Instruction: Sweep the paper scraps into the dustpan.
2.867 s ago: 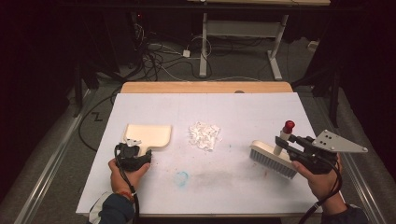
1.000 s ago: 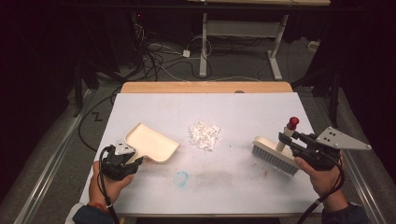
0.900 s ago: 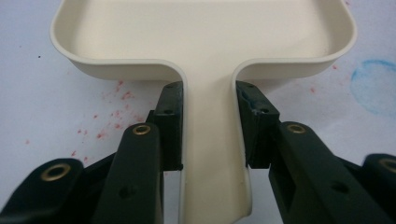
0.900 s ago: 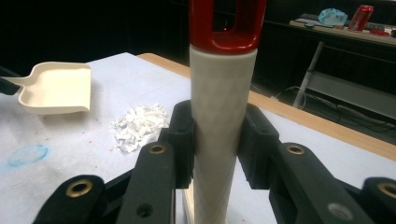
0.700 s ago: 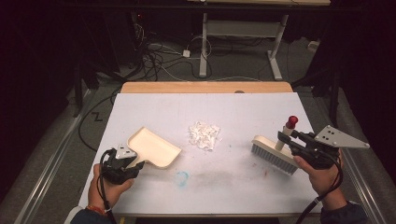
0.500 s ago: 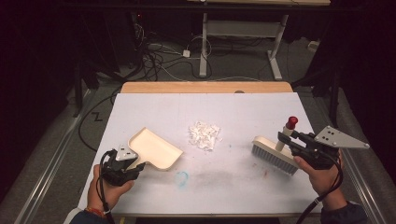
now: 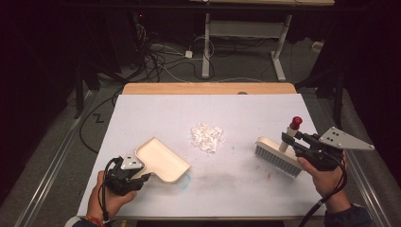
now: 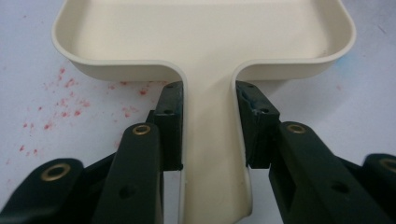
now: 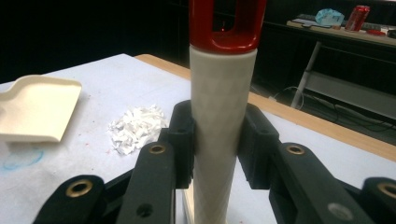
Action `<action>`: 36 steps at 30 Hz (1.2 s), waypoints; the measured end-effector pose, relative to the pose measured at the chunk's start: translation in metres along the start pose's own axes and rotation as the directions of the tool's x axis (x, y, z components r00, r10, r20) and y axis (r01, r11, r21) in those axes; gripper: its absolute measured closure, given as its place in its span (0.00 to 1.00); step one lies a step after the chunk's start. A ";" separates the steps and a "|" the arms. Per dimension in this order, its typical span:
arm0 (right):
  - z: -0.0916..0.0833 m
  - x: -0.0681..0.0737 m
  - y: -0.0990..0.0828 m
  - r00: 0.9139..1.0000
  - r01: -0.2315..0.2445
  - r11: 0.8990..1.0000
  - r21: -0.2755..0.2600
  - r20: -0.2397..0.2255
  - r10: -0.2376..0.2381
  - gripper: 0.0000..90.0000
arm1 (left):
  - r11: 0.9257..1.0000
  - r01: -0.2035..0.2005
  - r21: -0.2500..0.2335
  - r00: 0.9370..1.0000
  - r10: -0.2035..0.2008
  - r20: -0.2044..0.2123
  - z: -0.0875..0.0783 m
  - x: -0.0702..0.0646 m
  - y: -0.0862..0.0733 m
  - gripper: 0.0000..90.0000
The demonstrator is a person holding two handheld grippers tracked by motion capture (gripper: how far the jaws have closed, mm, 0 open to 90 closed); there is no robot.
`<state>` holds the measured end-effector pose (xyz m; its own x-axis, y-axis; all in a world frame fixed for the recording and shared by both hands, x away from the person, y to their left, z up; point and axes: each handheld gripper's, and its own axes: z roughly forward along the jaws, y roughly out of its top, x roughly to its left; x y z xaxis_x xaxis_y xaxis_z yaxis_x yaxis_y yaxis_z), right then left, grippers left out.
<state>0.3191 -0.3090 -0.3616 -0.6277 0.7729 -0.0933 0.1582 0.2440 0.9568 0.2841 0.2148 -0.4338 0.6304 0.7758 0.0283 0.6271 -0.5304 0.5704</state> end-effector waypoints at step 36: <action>0.189 0.005 0.047 0.993 0.018 1.000 -0.015 0.118 -0.016 0.78 | 0.998 -0.042 0.054 0.998 0.039 0.053 0.018 -0.001 0.001 0.71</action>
<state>0.4673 -0.1824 -0.3688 -0.5356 0.8327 -0.1401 0.1354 0.2485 0.9591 0.2923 0.2076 -0.4475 0.6777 0.7353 0.0073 0.6237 -0.5800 0.5240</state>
